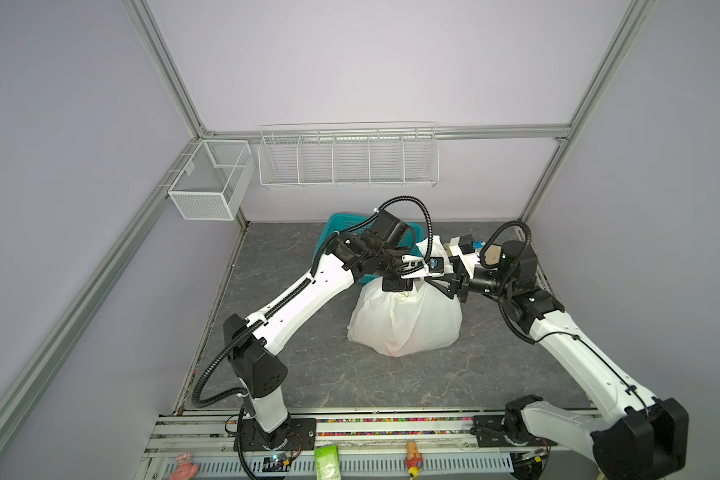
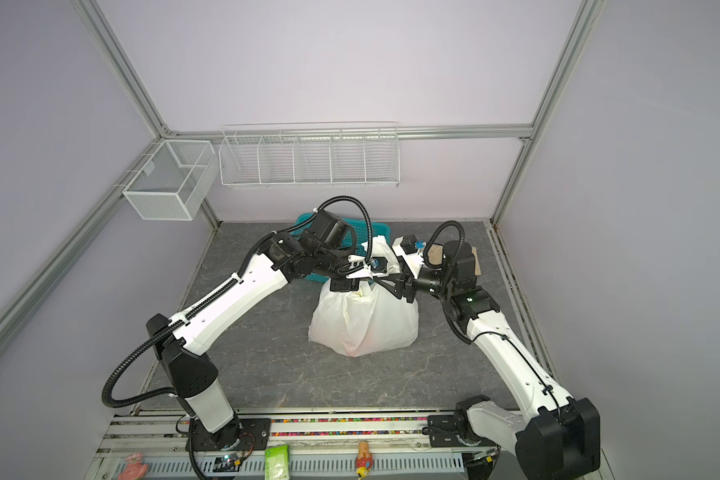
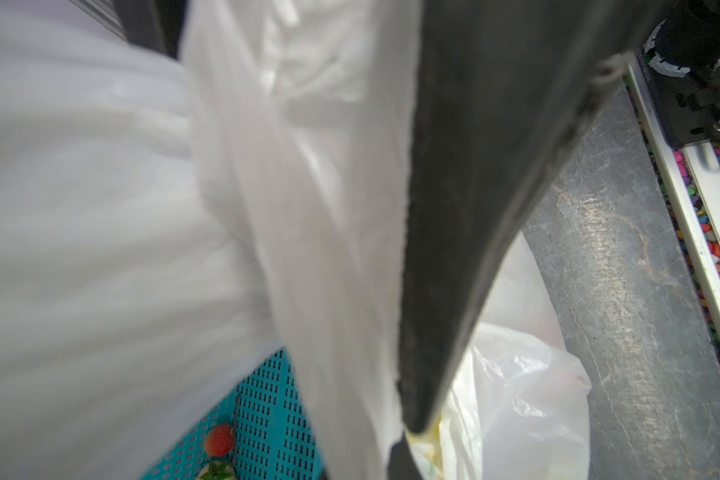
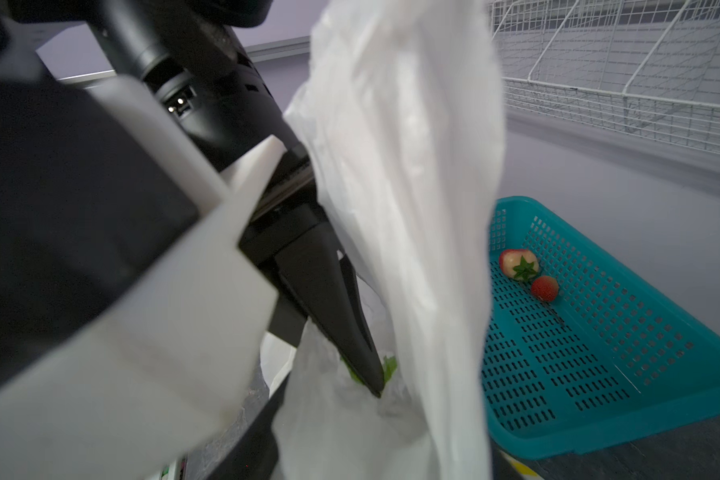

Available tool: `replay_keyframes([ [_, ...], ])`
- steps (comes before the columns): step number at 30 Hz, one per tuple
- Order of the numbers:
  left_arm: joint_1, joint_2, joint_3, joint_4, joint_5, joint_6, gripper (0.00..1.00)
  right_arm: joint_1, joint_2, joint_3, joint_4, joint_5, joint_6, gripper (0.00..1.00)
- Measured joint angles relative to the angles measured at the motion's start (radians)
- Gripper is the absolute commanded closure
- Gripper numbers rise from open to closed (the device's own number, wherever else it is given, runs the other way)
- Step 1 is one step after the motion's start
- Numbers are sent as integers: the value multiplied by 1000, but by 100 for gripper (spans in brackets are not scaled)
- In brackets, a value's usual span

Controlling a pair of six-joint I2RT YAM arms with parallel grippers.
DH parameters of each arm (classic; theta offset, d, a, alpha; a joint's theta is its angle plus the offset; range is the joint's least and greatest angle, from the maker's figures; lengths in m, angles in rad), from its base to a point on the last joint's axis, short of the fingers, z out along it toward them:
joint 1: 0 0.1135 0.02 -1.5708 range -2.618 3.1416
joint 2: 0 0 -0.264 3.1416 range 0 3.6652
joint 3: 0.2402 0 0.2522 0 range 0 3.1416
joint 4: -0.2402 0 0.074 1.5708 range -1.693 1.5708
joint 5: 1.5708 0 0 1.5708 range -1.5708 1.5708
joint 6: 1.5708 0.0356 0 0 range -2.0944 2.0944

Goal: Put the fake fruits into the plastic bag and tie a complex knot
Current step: 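Pull the left gripper's handle back over the bag toward the basket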

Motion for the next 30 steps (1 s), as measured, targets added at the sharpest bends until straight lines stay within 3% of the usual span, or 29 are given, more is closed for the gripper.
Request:
replay_keyframes([
  [6, 0, 1, 0, 1, -18, -3, 98, 0, 0, 0, 1, 13, 6, 87],
  [9, -2, 1, 0, 4, -31, -12, 86, 0, 0, 0, -4, 21, 7, 94],
  [14, 5, -39, -46, 45, -40, -51, 54, 0, -2, 0, -6, 32, 10, 94],
  [17, 38, -116, -134, 95, 14, -95, 37, 0, -5, 0, -6, 31, 10, 94],
  [20, 100, -201, -211, 175, 113, -169, 28, 0, -15, -7, -6, 25, 10, 94],
  [25, 152, -247, -231, 339, 265, -328, 24, 4, -24, -16, -6, 22, 9, 94],
  [30, 147, -159, -151, 430, 356, -476, 24, 20, -24, -16, -6, 19, 10, 94],
])
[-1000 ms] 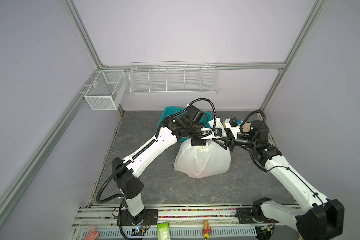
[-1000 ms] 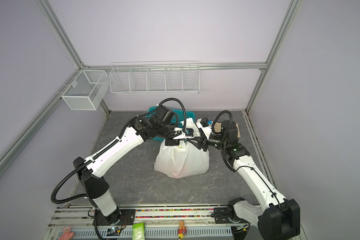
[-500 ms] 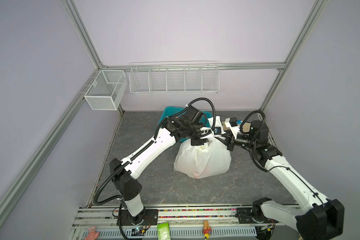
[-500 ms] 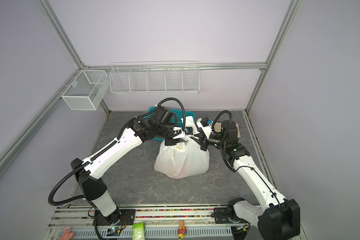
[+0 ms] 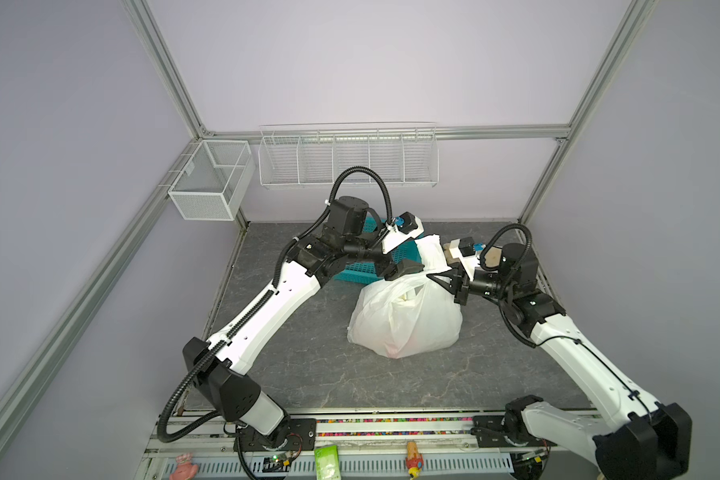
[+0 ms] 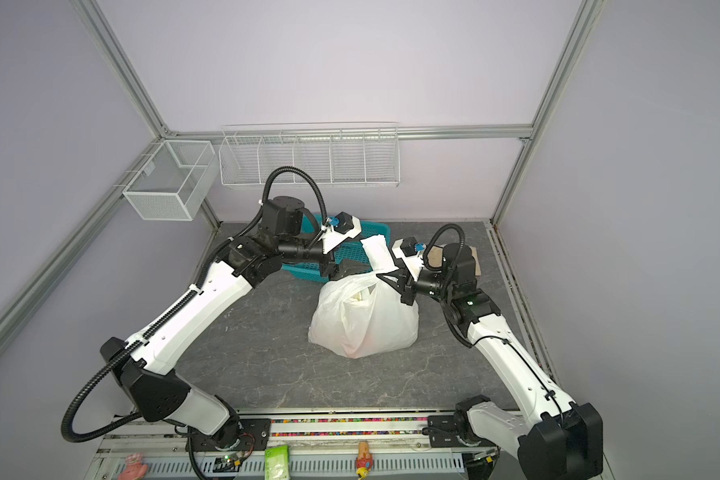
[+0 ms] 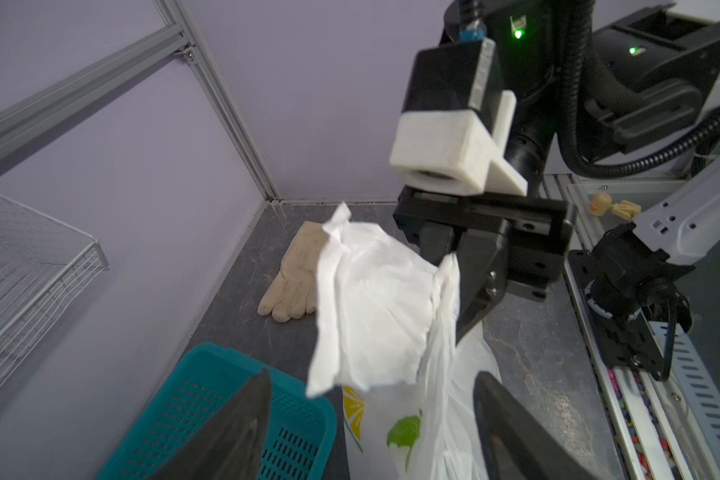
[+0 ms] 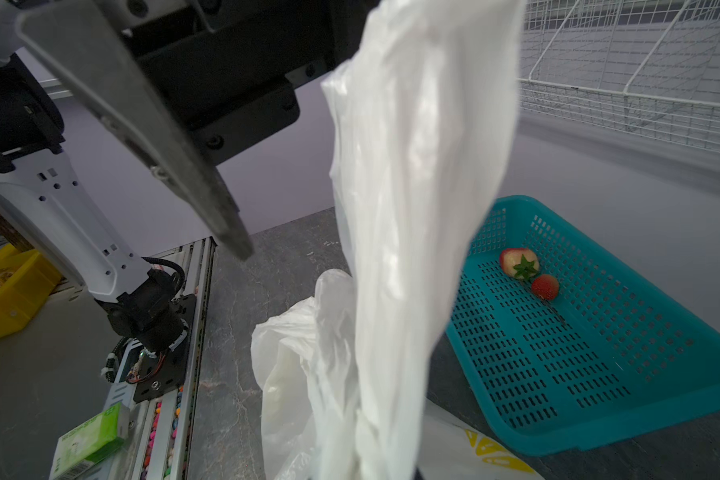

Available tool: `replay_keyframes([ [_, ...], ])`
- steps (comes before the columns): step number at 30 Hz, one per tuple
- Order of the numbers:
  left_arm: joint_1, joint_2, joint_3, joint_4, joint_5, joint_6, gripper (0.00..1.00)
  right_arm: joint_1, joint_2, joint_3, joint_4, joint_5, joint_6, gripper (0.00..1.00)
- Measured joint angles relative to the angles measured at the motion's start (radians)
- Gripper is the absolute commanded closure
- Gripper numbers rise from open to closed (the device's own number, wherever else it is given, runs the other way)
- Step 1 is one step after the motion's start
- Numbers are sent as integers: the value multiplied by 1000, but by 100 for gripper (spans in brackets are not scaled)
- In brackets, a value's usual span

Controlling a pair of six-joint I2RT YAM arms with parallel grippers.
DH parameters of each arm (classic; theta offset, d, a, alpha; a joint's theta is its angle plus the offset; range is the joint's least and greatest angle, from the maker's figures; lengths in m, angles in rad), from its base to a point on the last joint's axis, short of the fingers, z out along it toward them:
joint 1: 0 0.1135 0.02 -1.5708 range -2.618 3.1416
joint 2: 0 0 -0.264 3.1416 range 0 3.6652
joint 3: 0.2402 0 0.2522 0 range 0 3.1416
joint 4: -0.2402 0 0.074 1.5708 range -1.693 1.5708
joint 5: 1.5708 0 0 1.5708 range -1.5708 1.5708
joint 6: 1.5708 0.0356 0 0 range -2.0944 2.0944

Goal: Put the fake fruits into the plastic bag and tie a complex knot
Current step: 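Pull the left gripper's handle back over the bag toward the basket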

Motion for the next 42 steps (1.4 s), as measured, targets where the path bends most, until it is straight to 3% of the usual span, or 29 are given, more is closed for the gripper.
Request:
replay_keyframes([
  [3, 1, 74, 62, 37, 45, -82, 34, 8, 0, -2, 0, 0, 0, 94],
  [6, 1, 121, 82, 77, 100, -157, 51, 14, 0, -3, -3, 5, 0, 94],
  [8, 1, 136, 82, 95, 134, -198, 71, 14, 0, -3, -8, 15, 0, 93],
  [10, 1, 140, 82, 109, 159, -215, 84, 14, 0, -3, -13, 29, 1, 92],
  [14, 2, 130, 68, 148, 177, -226, 97, 14, 0, -3, -26, 59, 5, 89],
  [25, 8, 79, -47, 265, 177, -258, 100, 14, 19, -3, -66, 110, 8, 80],
  [34, 10, 61, -84, 294, 165, -264, 100, 14, 28, -3, -74, 116, 30, 90],
  [42, 10, -127, -359, 399, 122, -159, 100, 14, 44, 53, -103, 156, 129, 92],
])
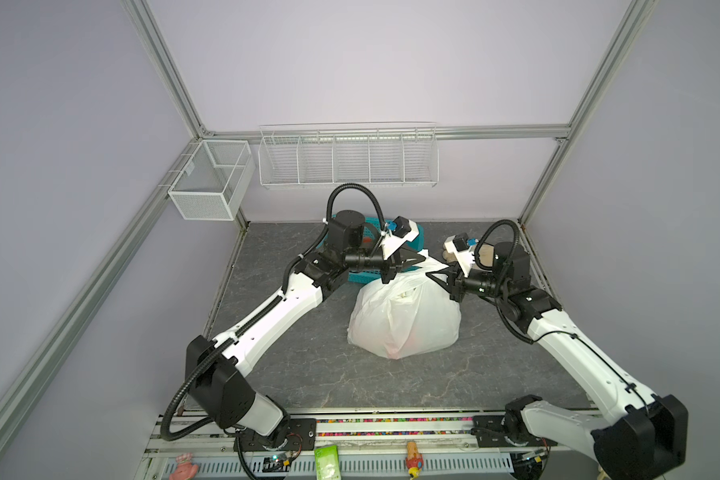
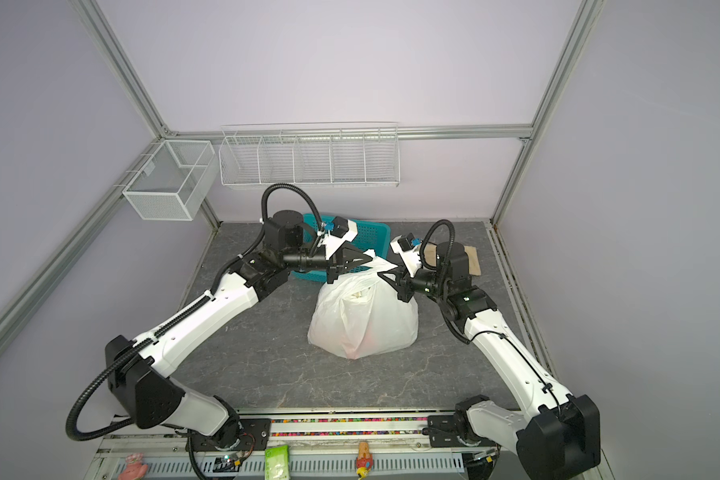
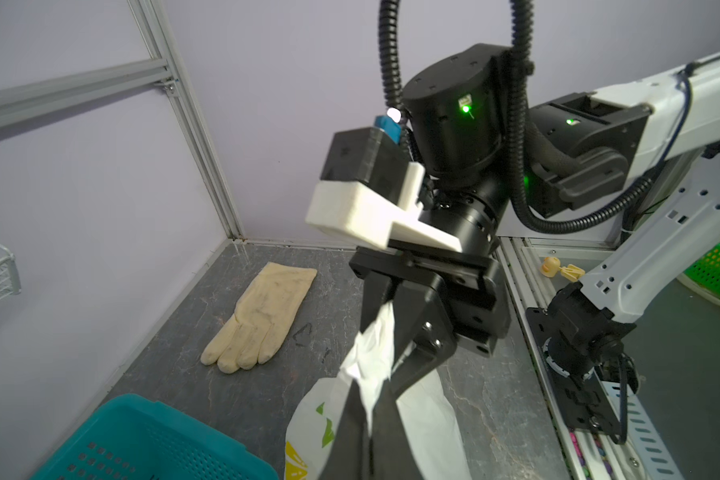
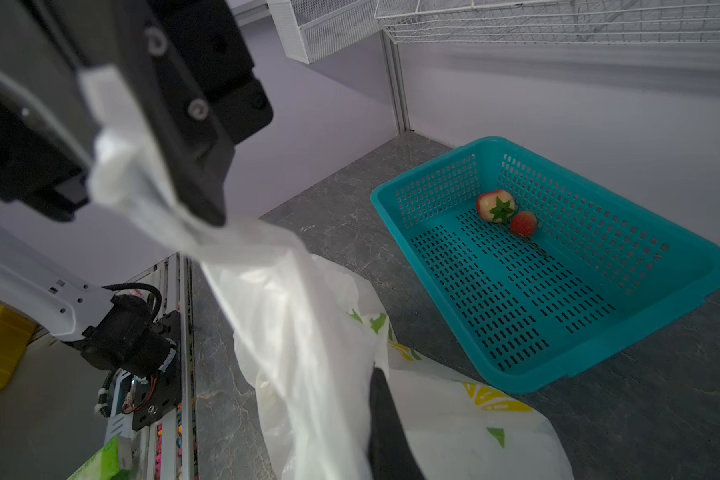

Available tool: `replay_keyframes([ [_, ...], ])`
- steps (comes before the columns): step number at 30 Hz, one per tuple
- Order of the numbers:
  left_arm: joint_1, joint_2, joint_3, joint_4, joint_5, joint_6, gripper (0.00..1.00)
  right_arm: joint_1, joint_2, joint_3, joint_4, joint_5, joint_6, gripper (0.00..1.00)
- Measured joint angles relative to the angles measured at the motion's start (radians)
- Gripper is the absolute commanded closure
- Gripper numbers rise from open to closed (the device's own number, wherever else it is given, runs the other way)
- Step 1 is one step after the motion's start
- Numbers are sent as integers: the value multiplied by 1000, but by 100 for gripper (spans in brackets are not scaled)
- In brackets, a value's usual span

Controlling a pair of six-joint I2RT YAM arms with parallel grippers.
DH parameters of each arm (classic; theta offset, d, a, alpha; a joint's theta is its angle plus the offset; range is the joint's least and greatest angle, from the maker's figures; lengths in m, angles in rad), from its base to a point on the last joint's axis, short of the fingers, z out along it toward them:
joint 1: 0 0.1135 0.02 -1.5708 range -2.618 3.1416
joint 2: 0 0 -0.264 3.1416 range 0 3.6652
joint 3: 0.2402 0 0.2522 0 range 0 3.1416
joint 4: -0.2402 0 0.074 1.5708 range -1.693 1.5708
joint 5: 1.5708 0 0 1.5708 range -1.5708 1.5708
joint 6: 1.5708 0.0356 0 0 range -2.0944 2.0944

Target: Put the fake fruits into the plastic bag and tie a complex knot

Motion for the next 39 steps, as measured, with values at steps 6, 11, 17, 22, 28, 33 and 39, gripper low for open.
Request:
replay_keyframes([
  [6, -1, -99, -216, 122, -69, 136, 100, 13, 50, 45, -10, -2, 130, 92],
  [11, -6, -108, -299, 172, -130, 220, 100, 19, 64, 45, -33, -1, 187, 91],
  [17, -37, -99, -324, 199, -176, 258, 100, 20, 72, 45, -29, 14, 225, 91],
  [22, -43, -79, -332, 208, -213, 277, 100, 21, 78, 45, -27, 24, 222, 90],
  [28, -45, -78, -349, 184, -259, 303, 100, 19, 78, 45, -24, 27, 177, 87],
  [33, -47, -76, -350, 175, -263, 307, 100, 19, 78, 45, 3, 28, 174, 89],
  [39, -56, -60, -350, 195, -265, 302, 100, 29, 87, 45, 27, 40, 174, 88],
])
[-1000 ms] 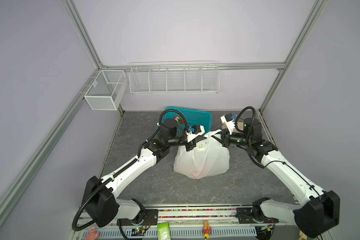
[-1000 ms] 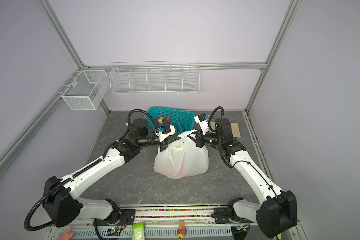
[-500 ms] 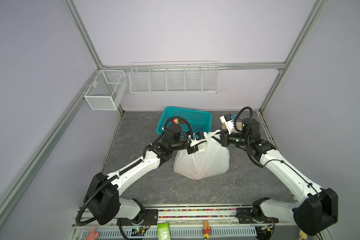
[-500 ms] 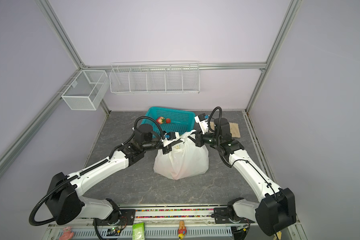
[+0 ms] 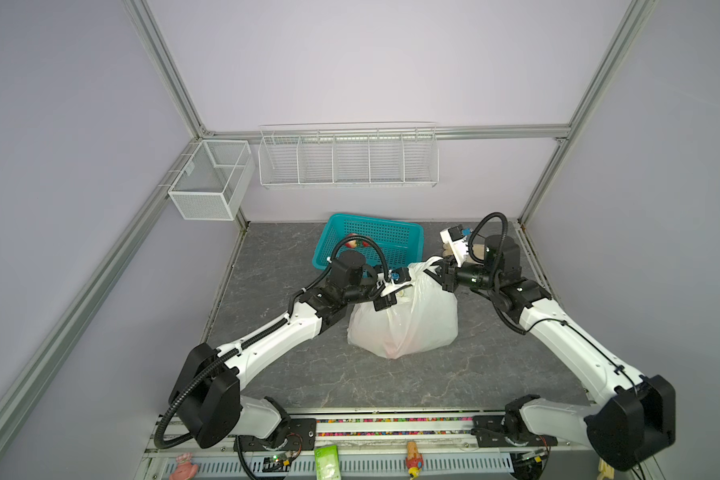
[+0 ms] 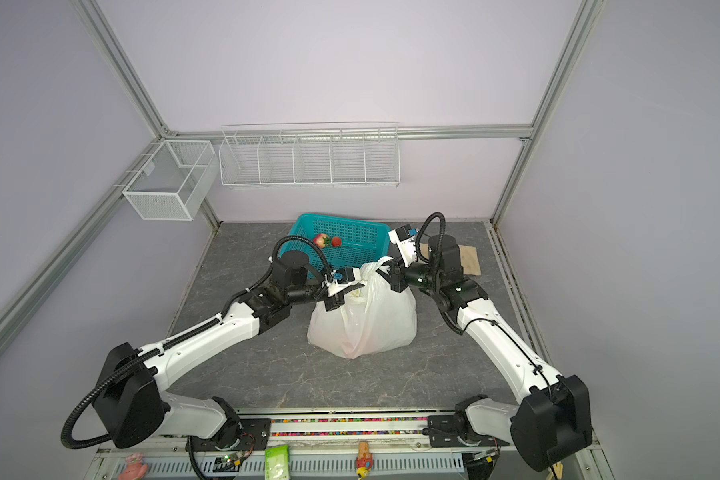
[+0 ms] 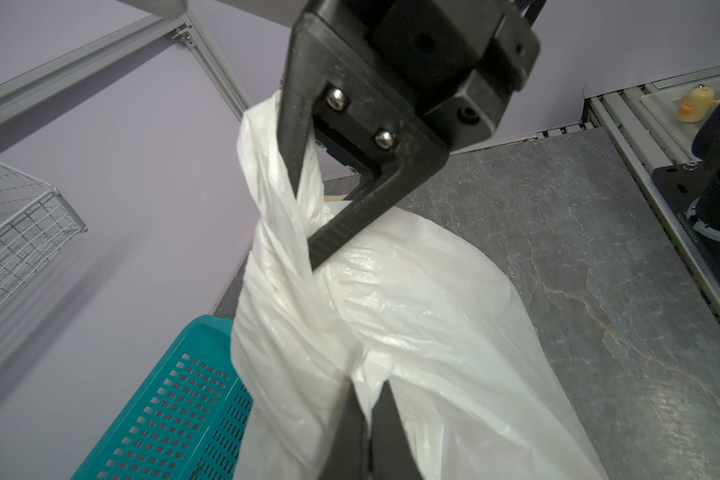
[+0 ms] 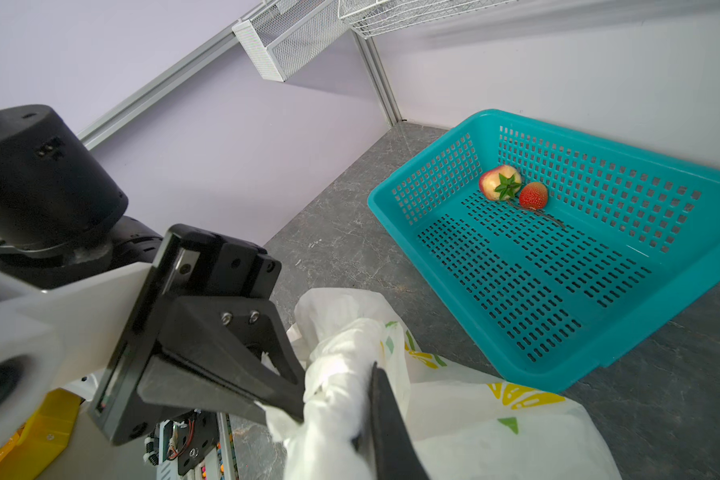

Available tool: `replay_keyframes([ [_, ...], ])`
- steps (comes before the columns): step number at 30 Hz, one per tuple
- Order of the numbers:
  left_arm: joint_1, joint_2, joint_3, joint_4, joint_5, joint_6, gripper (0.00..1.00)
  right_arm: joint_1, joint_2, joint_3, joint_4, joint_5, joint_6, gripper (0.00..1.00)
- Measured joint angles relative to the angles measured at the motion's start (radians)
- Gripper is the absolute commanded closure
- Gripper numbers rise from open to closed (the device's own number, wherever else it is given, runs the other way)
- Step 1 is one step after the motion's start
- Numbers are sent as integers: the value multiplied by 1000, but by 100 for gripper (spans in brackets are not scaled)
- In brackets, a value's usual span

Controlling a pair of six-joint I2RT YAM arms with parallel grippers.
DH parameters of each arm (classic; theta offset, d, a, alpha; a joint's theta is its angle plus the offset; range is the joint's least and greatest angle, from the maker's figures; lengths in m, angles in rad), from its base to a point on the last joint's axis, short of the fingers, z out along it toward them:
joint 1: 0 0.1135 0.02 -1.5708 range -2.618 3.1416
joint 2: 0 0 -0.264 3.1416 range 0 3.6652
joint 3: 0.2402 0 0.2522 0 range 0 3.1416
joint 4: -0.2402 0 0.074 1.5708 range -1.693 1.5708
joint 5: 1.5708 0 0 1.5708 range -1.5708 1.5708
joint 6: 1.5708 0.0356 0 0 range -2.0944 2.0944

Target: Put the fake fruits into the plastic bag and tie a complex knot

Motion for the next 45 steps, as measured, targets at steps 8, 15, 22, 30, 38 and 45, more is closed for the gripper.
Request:
replay_keyframes([
  [8, -13, 17, 0, 10, -28, -7, 100, 6, 19, 3, -5, 37, -31, 74],
  [15, -15, 19, 0, -2, -50, 5, 100, 3, 19, 50, -127, 63, -136, 54],
  [22, -17, 19, 0, -14, -55, 11, 100, -7, 13, 64, -241, 66, -227, 36],
  [30, -22, 19, 0, -21, -55, 17, 100, -10, 2, 76, -274, 31, -258, 26],
  [38, -30, 19, 0, -31, -59, 30, 100, 10, 61, 101, -221, 6, -213, 34],
  [45, -31, 19, 0, -36, -70, 35, 100, 24, 100, 103, -202, -6, -195, 56],
])
